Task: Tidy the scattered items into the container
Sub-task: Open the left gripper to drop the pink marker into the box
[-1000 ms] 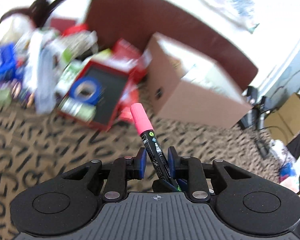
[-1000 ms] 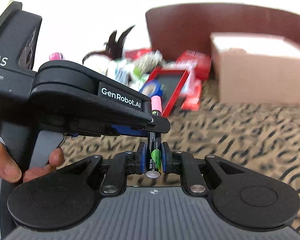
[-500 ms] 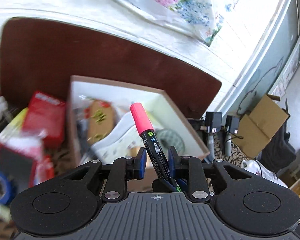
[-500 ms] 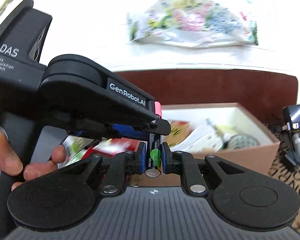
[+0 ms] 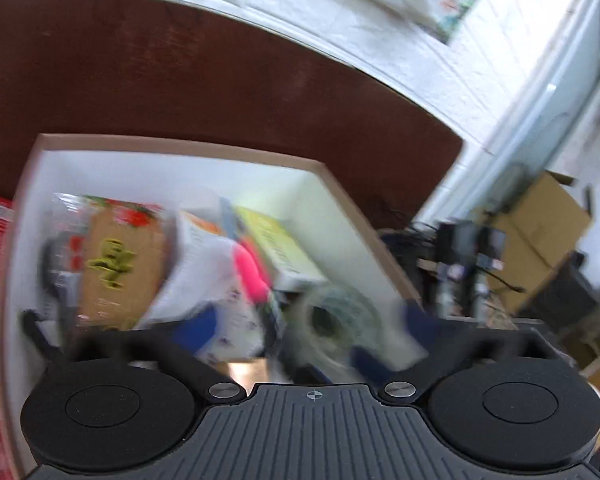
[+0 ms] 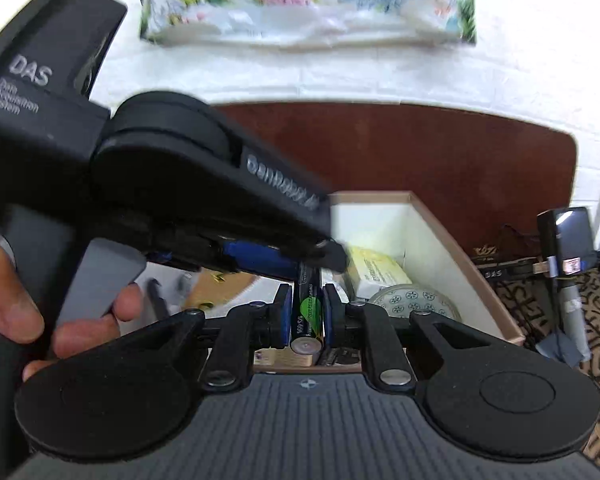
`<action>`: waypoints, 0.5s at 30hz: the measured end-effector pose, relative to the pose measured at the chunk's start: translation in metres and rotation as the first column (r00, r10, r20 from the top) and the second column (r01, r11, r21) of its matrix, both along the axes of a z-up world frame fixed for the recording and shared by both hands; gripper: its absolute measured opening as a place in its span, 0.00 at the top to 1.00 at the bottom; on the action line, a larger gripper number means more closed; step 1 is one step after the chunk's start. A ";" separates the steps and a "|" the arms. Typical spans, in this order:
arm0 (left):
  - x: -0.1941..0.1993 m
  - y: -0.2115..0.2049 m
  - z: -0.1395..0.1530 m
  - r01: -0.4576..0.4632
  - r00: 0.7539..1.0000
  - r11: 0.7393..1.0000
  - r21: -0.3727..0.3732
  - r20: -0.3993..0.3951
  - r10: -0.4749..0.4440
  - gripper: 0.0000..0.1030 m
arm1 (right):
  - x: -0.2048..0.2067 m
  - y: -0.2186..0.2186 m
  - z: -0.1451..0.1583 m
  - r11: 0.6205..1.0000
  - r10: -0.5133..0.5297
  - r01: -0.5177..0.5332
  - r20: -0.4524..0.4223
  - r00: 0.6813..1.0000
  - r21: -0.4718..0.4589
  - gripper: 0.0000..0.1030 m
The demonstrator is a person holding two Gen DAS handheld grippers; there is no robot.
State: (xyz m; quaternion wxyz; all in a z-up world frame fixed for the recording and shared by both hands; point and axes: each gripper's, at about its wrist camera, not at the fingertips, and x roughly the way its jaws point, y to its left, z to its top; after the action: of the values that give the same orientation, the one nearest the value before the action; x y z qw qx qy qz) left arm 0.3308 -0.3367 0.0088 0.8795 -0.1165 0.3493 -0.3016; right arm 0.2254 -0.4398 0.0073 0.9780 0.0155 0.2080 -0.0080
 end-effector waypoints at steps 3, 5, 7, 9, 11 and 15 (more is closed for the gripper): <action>-0.004 0.005 0.000 0.005 0.998 1.000 0.028 0.063 -0.007 0.00 | 0.002 -0.005 -0.009 0.999 -0.030 0.030 0.009 1.000 -0.021 0.33; -0.005 0.008 -0.001 0.001 0.998 1.000 0.029 0.064 -0.003 0.00 | -0.003 -0.007 -0.012 1.000 -0.022 0.022 0.024 0.999 -0.015 0.30; -0.006 0.010 -0.001 0.005 0.999 0.999 0.031 0.041 -0.006 0.00 | -0.006 -0.008 -0.013 1.000 -0.022 0.021 0.028 0.999 0.007 0.21; -0.011 0.012 0.000 0.002 0.999 0.999 0.039 0.038 -0.004 0.00 | -0.011 -0.007 -0.013 1.000 -0.014 0.013 0.025 1.000 0.014 0.18; -0.020 0.014 0.003 -0.001 0.999 0.998 0.056 0.052 -0.002 0.00 | -0.018 -0.004 -0.012 1.000 -0.010 0.010 0.023 1.000 0.000 0.14; -0.044 0.024 0.013 -0.011 0.996 0.997 0.076 0.092 0.004 0.00 | -0.031 -0.002 -0.002 1.000 -0.020 0.021 0.036 0.999 -0.019 0.04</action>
State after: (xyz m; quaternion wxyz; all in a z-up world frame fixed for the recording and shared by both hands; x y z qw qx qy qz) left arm 0.2867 -0.3127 0.0215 0.8995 -0.0703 0.3192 -0.2898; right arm 0.1948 -0.4416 0.0052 0.9815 0.0081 0.1902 -0.0196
